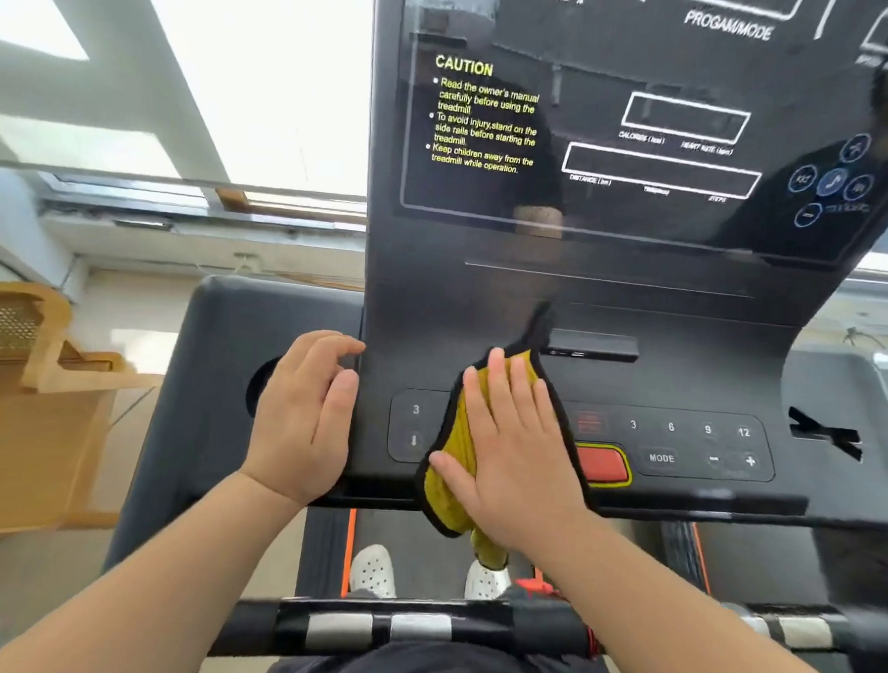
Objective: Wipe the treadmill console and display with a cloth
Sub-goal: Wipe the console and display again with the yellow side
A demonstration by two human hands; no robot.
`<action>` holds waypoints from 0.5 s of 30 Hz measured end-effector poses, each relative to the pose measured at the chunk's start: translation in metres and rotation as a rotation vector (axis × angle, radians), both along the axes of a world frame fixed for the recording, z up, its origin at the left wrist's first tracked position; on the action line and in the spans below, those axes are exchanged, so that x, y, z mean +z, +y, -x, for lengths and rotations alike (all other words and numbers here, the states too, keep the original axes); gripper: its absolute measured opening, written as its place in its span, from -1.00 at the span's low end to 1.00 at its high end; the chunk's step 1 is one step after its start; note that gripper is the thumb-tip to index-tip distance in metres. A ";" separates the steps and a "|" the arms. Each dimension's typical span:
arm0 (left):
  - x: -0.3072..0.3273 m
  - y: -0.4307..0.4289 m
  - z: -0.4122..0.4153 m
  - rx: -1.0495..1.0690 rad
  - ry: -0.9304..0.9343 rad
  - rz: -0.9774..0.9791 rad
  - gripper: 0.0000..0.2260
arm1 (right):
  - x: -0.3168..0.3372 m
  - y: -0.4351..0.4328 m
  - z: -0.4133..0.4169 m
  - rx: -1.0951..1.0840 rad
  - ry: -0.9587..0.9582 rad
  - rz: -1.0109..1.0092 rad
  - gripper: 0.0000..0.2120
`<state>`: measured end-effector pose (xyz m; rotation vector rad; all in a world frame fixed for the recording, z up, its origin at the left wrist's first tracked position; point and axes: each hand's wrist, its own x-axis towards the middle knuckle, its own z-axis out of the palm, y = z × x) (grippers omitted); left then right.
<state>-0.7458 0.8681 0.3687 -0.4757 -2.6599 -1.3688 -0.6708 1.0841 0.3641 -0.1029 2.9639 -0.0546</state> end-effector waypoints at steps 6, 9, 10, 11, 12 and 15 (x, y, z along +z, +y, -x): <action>0.010 -0.017 0.019 0.056 -0.011 -0.020 -0.64 | 0.005 -0.032 0.063 0.379 0.010 0.062 -0.16; 0.016 -0.018 0.028 0.065 0.016 -0.042 -0.64 | 0.012 -0.039 0.096 0.452 0.123 -0.088 -0.15; 0.018 -0.017 0.031 0.074 0.021 -0.053 -0.64 | 0.014 -0.042 0.105 0.447 0.165 -0.144 -0.15; 0.021 -0.016 0.033 0.084 0.028 -0.065 -0.64 | 0.017 -0.044 0.113 0.431 0.206 -0.190 -0.14; 0.025 -0.014 0.036 0.095 0.033 -0.080 -0.63 | 0.020 -0.046 0.120 0.409 0.247 -0.219 -0.14; 0.037 -0.006 0.047 0.097 0.031 -0.142 -0.64 | 0.040 -0.050 0.145 0.330 0.386 -0.196 -0.15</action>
